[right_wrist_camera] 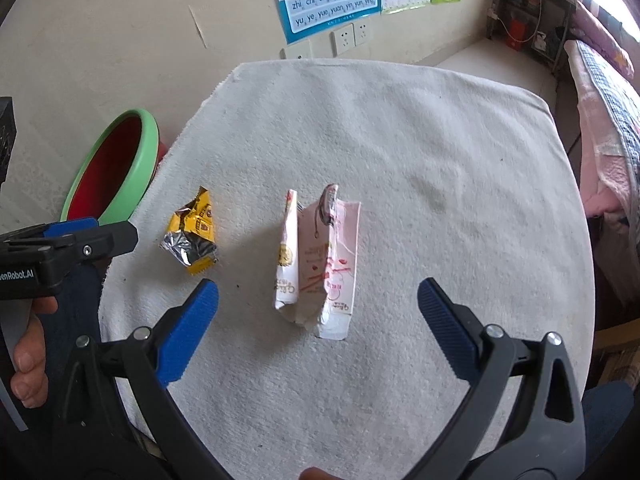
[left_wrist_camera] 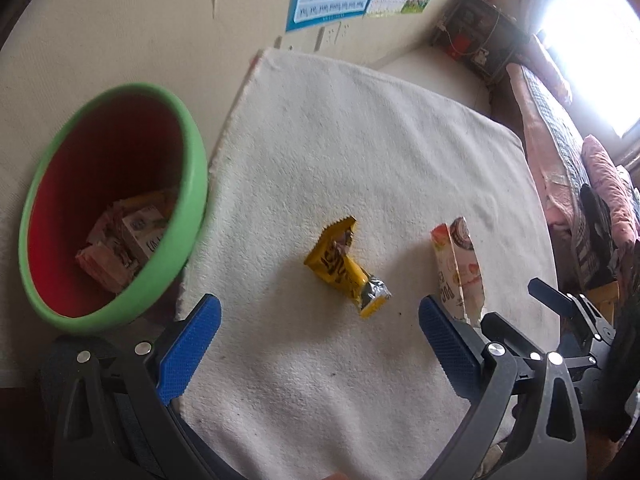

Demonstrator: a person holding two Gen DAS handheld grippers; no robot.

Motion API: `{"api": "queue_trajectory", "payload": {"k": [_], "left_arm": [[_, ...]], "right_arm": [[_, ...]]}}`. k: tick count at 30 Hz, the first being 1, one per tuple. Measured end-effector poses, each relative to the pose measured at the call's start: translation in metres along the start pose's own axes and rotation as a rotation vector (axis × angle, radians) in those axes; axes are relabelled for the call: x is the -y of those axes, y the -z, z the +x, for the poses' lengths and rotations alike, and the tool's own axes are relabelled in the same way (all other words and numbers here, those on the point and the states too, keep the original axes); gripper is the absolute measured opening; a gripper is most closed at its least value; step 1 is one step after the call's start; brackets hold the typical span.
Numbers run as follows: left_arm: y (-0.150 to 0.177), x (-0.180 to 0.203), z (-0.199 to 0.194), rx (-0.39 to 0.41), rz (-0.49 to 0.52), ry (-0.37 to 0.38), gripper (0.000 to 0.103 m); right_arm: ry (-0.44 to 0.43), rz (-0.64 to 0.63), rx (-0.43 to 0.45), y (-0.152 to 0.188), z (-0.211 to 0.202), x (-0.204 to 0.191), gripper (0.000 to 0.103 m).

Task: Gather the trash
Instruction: 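Move both grippers back over the remaining wrappers on the table, then grasp the pink wrappers with the right gripper while the left grasps the yellow candy wrapper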

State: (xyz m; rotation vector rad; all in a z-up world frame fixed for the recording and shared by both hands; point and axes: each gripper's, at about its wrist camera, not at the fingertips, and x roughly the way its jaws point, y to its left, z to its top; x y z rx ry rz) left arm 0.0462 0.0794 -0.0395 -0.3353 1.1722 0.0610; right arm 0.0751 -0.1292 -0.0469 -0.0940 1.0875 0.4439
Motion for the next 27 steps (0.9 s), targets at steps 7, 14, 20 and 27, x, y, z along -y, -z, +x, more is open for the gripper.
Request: {"api": "queue_trajectory", "payload": {"k": [7,14,20,27], "left_arm": [[-0.002,0.008,0.007,0.010,-0.007,-0.012,0.095],[-0.005,0.008,0.019,-0.007,-0.034,-0.002,0.095],[-0.011,0.013,0.025,-0.008,-0.023,0.010,0.088],[-0.016,0.016,0.040,-0.043,-0.039,0.026,0.077]], "right_arm": [[-0.001,0.015,-0.010,0.001,0.004,0.003,0.098],[0.015,0.021,-0.026,0.001,0.012,0.005,0.098],[0.025,0.023,-0.031,-0.003,0.019,0.006,0.098],[0.041,0.030,-0.039,-0.007,0.032,0.006,0.098]]}}
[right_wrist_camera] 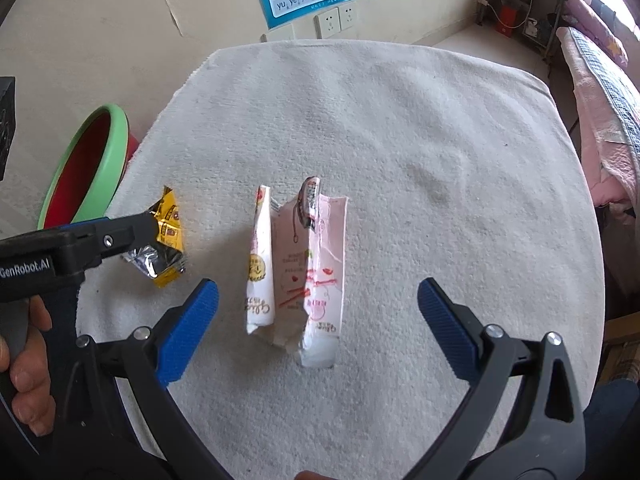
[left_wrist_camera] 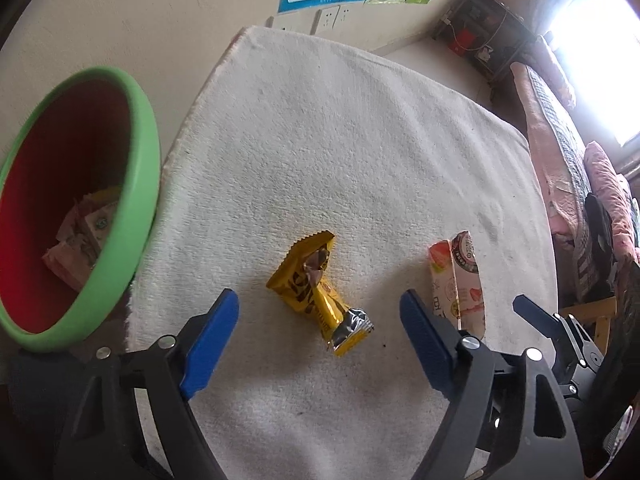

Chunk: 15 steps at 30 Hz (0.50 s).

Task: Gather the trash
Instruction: 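Grasp the pink wrappers with the right gripper while the left grasps the yellow candy wrapper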

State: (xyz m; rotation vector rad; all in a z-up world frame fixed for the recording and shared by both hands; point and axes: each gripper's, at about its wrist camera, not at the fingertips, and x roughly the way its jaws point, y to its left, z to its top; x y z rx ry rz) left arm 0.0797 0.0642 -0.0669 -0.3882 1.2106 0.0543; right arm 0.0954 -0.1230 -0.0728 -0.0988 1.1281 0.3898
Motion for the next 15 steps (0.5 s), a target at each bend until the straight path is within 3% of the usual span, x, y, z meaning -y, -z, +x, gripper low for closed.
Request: {"api": "queue_trajectory", "payload": {"k": [15], "left_arm": [[0.001,-0.004,0.016,-0.035,-0.038,0.019,0.070]], "right_arm": [[0.025,-0.011,-0.046,-0.009,0.027,-0.008,0.073]]}}
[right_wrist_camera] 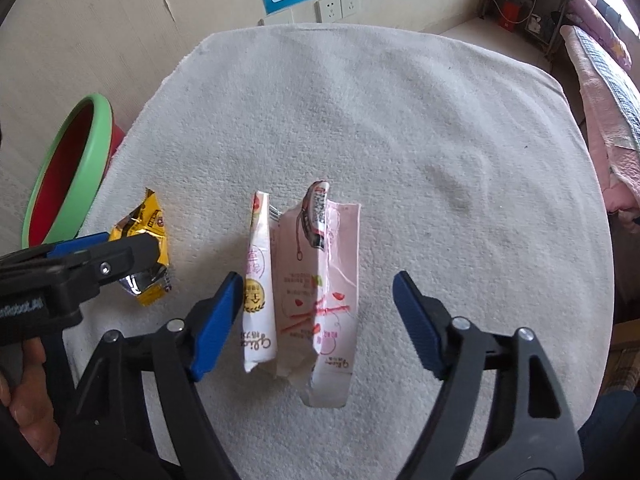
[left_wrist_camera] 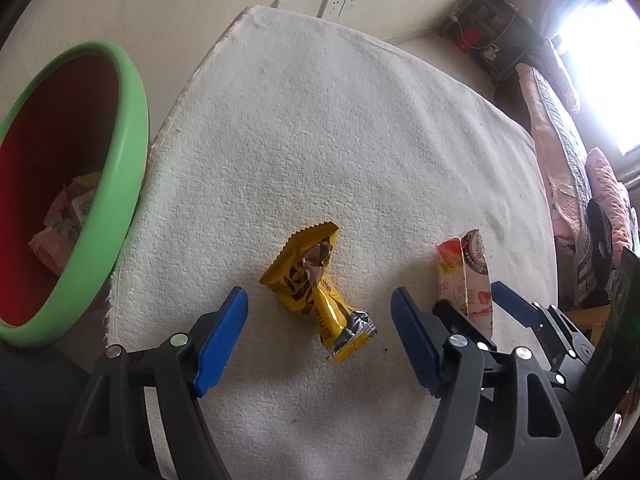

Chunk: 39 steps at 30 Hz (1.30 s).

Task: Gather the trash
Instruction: 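Grasp the pink wrappers with the right gripper while the left grasps the yellow candy wrapper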

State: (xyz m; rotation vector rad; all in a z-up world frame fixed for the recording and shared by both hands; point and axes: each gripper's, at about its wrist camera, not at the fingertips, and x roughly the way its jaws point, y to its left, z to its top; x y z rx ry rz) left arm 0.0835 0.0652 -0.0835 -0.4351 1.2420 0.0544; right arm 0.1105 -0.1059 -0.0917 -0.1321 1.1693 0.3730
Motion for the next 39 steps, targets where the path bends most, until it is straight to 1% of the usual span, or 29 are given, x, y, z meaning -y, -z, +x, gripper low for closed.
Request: {"api": "queue_trajectory", "payload": {"k": [4,8,10,11,14,18,24,32,36,39], "left_arm": [[0.000,0.000,-0.001,0.007,0.011,-0.008,0.070],[-0.002,0.000,-0.001,0.008,0.011,-0.005,0.070],[-0.002,0.000,-0.001,0.008,0.016,-0.005,0.070],[-0.003,0.001,-0.001,0.010,0.020,-0.008,0.070],[-0.003,0.003,-0.002,0.013,0.025,-0.009,0.070],[-0.003,0.004,-0.004,0.015,0.031,-0.006,0.070],[-0.001,0.005,-0.002,0.008,0.034,0.000,0.070],[-0.001,0.010,0.003,-0.001,0.039,0.007,0.070],[-0.002,0.012,0.012,-0.021,0.036,-0.007,0.056],[-0.002,0.013,0.018,-0.030,0.031,-0.018,0.053]], "right_arm": [[0.006,-0.005,-0.020,-0.002,0.008,-0.002,0.065],[0.026,-0.013,-0.022,-0.006,0.012,-0.006,0.060],[0.042,-0.018,-0.020,-0.008,0.013,-0.008,0.049],[0.058,-0.025,-0.017,-0.008,0.013,-0.008,0.049],[0.065,-0.038,-0.013,-0.008,0.014,-0.008,0.047],[0.058,-0.033,-0.004,-0.008,0.010,-0.006,0.039],[0.038,-0.020,-0.002,-0.005,0.004,0.000,0.038],[0.032,-0.009,0.026,-0.001,-0.015,0.010,0.038],[0.033,-0.013,0.036,0.003,-0.022,0.015,0.038],[0.029,-0.009,0.042,0.005,-0.023,0.018,0.038]]}}
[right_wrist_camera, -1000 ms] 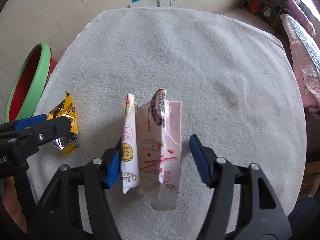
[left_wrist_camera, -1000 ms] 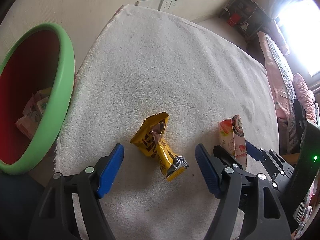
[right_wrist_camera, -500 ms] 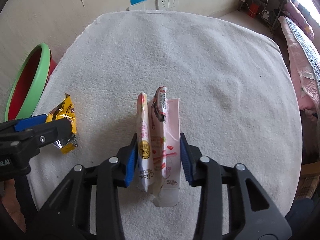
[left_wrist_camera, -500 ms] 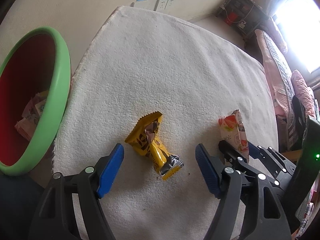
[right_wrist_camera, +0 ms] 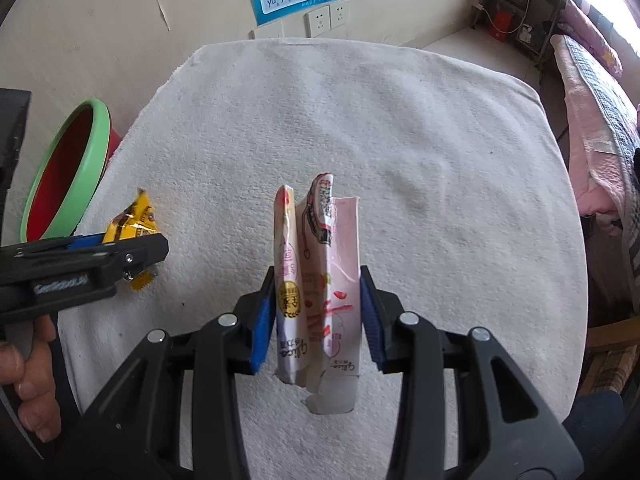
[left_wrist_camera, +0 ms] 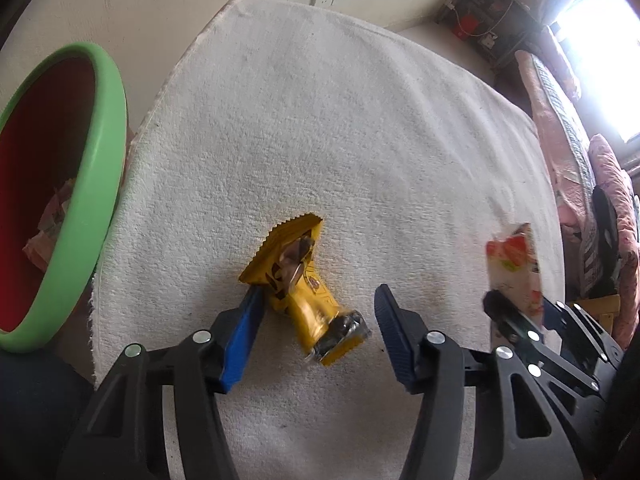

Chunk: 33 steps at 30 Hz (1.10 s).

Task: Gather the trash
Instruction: 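Grasp the pink wrappers with the right gripper while the left grasps the yellow candy wrapper, then carry both items over the red bin and open both grippers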

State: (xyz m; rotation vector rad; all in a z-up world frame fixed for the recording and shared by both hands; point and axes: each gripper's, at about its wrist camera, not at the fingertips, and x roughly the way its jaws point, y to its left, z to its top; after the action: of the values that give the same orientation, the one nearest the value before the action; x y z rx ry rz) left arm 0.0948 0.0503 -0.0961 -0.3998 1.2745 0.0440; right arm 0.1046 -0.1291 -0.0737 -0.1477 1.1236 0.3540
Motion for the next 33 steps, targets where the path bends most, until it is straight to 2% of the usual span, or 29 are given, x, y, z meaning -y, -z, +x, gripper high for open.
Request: {"api": "queue_trajectory", "payload": {"k": [2,7,17,23,33], "left_arm": [[0.000,0.003,0.002,0.007,0.005,-0.011,0.050],[0.000,0.010,0.006,0.005,0.019,-0.004,0.027],[0.004,0.019,0.000,0.016,0.079,0.013,0.024],[0.005,0.020,-0.022,0.059,0.096,0.015,0.024],[-0.003,-0.017,-0.073,0.148,0.075,-0.003,0.024]], "right_arm": [[-0.013,-0.001,-0.003,0.001,0.000,0.000,0.038],[-0.024,-0.002,0.003,0.003,-0.002,-0.001,0.038],[-0.021,0.005,0.016,0.002,-0.007,0.004,0.038],[-0.029,-0.005,0.032,0.000,-0.014,-0.001,0.038],[-0.075,-0.060,0.079,-0.021,-0.029,-0.037,0.038]]}}
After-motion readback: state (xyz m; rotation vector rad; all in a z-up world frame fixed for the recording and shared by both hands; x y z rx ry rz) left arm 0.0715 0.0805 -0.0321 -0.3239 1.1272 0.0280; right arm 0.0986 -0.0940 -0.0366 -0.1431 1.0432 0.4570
